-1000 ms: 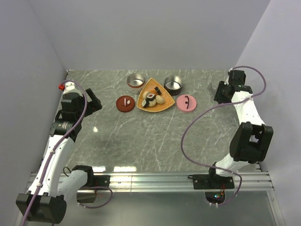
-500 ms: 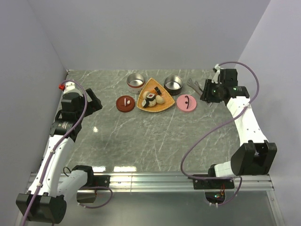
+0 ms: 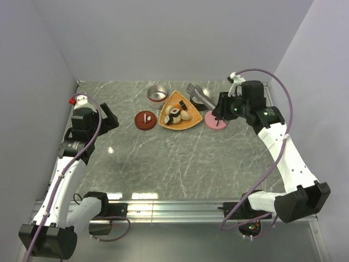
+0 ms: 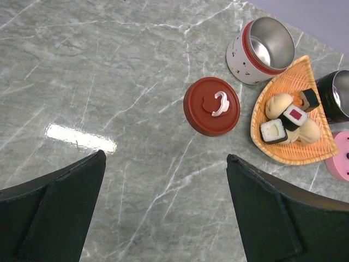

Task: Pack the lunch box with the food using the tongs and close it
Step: Pick up the food using the clamp

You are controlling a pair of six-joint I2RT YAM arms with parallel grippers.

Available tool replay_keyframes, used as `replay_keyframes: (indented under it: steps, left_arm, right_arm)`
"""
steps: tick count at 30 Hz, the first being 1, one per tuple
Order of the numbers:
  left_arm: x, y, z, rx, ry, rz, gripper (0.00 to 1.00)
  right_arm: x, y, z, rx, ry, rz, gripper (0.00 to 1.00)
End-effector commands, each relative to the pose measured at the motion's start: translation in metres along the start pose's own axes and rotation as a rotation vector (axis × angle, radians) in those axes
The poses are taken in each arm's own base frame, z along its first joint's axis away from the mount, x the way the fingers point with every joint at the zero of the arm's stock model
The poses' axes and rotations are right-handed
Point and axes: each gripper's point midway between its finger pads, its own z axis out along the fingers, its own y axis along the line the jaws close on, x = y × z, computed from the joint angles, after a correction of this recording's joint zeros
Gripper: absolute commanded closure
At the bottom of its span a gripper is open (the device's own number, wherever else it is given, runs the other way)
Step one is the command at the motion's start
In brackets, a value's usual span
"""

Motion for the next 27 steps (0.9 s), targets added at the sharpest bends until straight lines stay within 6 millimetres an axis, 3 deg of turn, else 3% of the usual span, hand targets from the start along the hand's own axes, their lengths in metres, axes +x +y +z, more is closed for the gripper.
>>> replay_keyframes:
  steps: [1, 5, 13, 19, 27]
  left_arm:
    - [-0.012, -0.007, -0.003, 0.042, -0.049, 0.011, 0.0]
    - [-0.013, -0.007, -0.005, 0.046, -0.054, 0.017, 0.01]
    - [-0.014, -0.007, -0.007, 0.049, -0.065, 0.025, 0.0]
    - [-0.015, -0.006, -0.008, 0.047, -0.071, 0.025, 0.0]
    - [-0.014, -0.005, -0.007, 0.042, -0.069, 0.027, 0.01]
  right_arm:
    - [-0.007, 0.019, 0.015, -0.051, -0.041, -0.027, 0.55]
    - [-0.006, 0.03, 0.03, -0.032, -0.029, -0.067, 0.56]
    - [-0.014, 0.02, 0.057, 0.123, -0.026, -0.175, 0.56]
    - [-0.003, 0.026, 0.076, 0.152, 0.018, -0.271, 0.55]
    - [0.009, 0.02, 0.099, 0.224, 0.071, -0.386, 0.55]
